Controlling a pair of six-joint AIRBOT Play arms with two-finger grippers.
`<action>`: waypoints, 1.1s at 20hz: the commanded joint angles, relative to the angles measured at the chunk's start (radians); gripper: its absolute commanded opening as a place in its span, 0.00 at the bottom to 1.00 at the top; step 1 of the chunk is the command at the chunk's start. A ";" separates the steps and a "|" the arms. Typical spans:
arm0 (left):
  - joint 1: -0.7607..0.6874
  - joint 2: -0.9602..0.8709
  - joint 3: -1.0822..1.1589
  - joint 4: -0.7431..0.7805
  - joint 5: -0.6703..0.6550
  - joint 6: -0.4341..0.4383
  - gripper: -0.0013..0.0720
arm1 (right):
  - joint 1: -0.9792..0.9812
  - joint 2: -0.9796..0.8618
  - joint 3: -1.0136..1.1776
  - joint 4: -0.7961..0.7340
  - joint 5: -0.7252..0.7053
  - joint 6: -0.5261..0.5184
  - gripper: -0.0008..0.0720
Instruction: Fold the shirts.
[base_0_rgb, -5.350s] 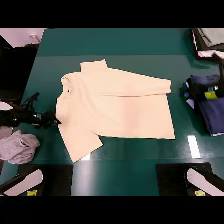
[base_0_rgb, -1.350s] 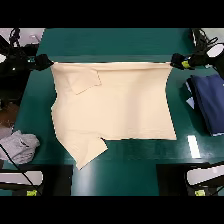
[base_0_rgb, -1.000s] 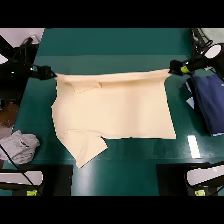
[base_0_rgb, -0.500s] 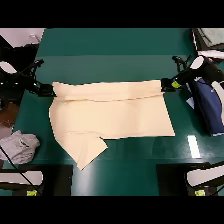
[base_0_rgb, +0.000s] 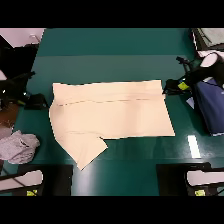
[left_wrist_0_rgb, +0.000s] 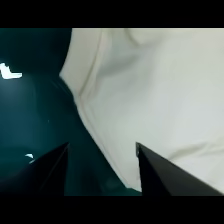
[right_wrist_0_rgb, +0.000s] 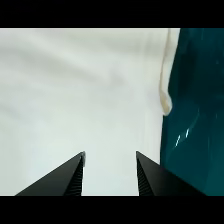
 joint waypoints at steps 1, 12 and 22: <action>0.024 0.220 -0.261 -0.009 0.002 -0.063 0.70 | -0.043 0.133 -0.086 0.008 0.013 -0.016 0.54; -0.050 0.423 -0.687 -0.186 0.127 -0.104 0.70 | -0.082 0.249 -0.188 0.092 -0.073 -0.048 0.54; -0.068 0.423 -0.687 -0.189 0.229 -0.155 0.24 | -0.082 0.249 -0.188 0.095 -0.036 -0.057 0.54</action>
